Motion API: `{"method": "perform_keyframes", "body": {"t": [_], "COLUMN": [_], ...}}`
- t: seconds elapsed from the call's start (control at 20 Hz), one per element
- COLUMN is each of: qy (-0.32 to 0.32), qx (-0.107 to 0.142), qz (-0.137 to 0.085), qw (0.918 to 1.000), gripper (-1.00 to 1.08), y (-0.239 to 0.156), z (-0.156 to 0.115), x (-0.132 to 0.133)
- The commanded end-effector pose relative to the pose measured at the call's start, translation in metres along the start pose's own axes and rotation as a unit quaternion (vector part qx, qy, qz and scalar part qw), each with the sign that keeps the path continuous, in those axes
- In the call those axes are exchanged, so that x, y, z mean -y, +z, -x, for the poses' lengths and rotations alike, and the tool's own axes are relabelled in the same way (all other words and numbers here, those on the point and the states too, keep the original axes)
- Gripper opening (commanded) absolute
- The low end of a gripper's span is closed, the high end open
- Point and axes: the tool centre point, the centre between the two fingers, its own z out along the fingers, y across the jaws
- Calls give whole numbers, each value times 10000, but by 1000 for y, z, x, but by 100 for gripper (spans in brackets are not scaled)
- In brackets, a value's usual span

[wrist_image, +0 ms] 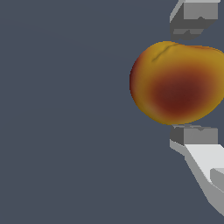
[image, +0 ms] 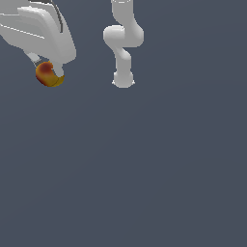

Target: Pick up the object and move it to a goal position.

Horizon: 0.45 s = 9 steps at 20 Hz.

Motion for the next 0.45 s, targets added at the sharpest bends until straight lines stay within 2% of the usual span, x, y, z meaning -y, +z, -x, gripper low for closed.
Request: {"method": "perform_keyframes", "body": {"t": [0.0, 0.4], "qy": [-5, -5], "qx": [-3, -3], "qz": [0, 0], "qw": [10000, 10000], "gripper": [-100, -100], "y": [-8, -15], "z": [-2, -5], "x": [-3, -6]}}
